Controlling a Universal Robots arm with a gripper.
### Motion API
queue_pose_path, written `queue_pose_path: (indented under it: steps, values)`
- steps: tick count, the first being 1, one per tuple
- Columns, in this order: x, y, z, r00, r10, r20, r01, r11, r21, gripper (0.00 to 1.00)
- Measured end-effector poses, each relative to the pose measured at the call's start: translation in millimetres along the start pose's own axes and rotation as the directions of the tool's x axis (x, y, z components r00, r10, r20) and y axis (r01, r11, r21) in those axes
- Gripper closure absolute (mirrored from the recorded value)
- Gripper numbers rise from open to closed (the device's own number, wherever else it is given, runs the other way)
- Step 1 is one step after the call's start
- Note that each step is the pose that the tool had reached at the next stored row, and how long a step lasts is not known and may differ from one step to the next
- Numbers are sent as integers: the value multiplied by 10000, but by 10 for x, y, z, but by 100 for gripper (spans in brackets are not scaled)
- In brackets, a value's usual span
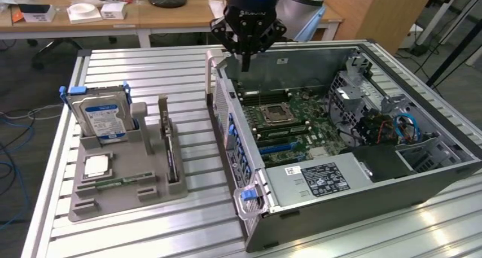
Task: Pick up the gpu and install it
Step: 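Reach for the gpu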
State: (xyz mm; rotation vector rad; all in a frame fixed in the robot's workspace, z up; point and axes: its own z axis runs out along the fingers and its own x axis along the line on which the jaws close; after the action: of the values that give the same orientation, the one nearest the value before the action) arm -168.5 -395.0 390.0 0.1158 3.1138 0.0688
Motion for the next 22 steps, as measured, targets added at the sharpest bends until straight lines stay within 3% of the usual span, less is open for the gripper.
queue_pose_path:
  steps: [22]
  values:
    - [237,-18,1,10000,0,0,0,10000,-1,89]
